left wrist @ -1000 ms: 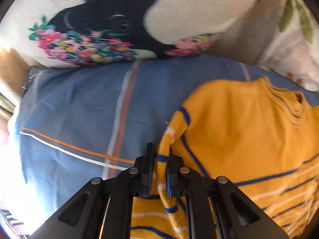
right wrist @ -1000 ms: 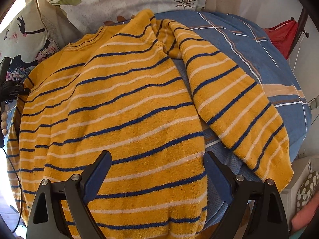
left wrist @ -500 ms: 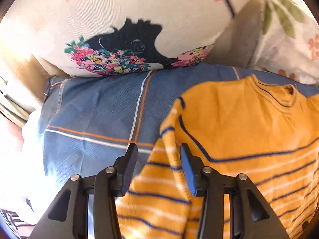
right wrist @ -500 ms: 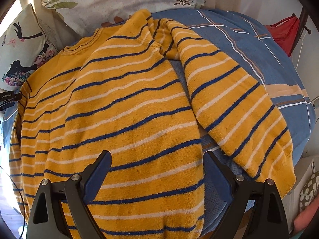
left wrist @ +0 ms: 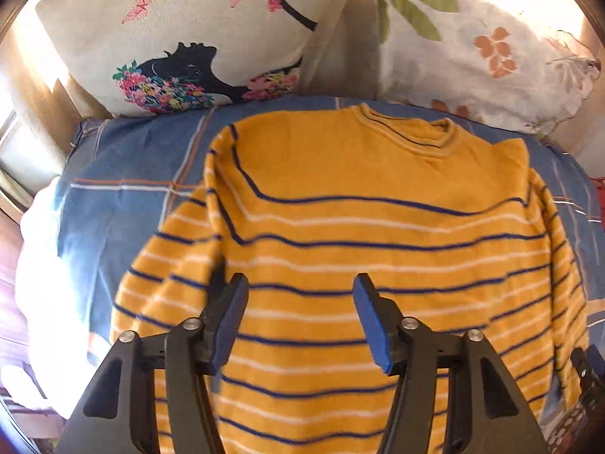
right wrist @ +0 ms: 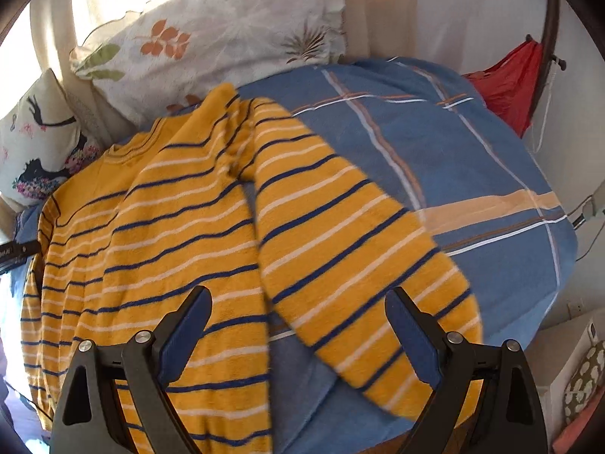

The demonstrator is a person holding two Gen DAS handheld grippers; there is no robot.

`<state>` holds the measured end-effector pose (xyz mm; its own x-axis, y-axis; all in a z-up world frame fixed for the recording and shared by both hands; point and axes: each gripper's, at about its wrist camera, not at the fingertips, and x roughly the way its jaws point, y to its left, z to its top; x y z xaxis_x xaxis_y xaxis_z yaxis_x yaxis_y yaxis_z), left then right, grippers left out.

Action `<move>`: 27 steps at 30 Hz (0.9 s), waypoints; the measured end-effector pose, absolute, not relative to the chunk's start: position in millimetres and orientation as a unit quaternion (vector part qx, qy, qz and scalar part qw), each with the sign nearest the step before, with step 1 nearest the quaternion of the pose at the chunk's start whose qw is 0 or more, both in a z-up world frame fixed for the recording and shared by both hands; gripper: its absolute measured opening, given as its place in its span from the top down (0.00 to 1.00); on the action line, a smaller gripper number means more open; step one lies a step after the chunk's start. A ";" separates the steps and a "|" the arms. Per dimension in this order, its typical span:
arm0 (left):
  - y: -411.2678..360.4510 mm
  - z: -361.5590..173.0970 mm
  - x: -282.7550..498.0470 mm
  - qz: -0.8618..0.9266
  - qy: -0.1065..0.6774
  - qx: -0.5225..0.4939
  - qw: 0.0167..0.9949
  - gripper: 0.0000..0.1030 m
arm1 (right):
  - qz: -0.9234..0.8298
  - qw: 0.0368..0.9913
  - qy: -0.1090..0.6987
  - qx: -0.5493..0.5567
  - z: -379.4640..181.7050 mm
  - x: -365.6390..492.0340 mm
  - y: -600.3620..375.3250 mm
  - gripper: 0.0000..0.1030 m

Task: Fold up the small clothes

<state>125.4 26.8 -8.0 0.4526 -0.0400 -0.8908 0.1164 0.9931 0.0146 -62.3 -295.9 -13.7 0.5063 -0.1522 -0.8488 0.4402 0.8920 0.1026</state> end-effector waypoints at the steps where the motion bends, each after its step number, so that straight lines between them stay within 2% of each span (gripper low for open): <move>1: 21.5 -8.9 117.9 -0.050 0.523 0.034 0.850 0.44 | -0.189 0.853 0.462 0.152 -12.4 -68.8 -308.1 0.07; 5: 0.9 -18.6 97.1 -0.062 0.533 0.038 0.843 0.44 | -0.243 0.839 0.463 0.150 -23.8 -89.0 -349.3 0.07; 11: -19.2 -27.3 77.0 -0.067 0.542 0.038 0.837 0.44 | -0.231 0.818 0.500 0.165 -59.8 -90.4 -383.6 0.08; 12: -20.5 -27.0 74.7 -0.065 0.541 0.037 0.838 0.44 | -0.225 0.819 0.501 0.166 -63.5 -90.7 -382.7 0.12; 13: -20.9 -26.3 72.8 -0.063 0.540 0.035 0.838 0.44 | -0.216 0.825 0.496 0.162 -61.9 -91.6 -381.3 0.20; 14: -20.3 -25.1 71.2 -0.060 0.539 0.034 0.839 0.44 | -0.195 0.832 0.494 0.159 -58.7 -91.5 -378.2 0.47; 15: -19.2 -24.1 69.9 -0.056 0.538 0.031 0.841 0.44 | -0.171 0.836 0.499 0.154 -55.0 -89.8 -375.3 0.82; 16: -17.5 -23.2 68.8 -0.052 0.537 0.028 0.842 0.44 | -0.148 0.835 0.505 0.159 -52.8 -88.1 -374.8 0.93; 20: -5.2 -21.0 68.3 -0.032 0.536 0.014 0.843 0.44 | -0.121 0.834 0.506 0.182 -37.5 -81.8 -400.5 0.94; 27: 18.0 -21.8 67.7 0.005 0.537 0.005 0.844 0.43 | -0.299 0.828 0.469 0.072 3.9 -60.3 -501.3 0.94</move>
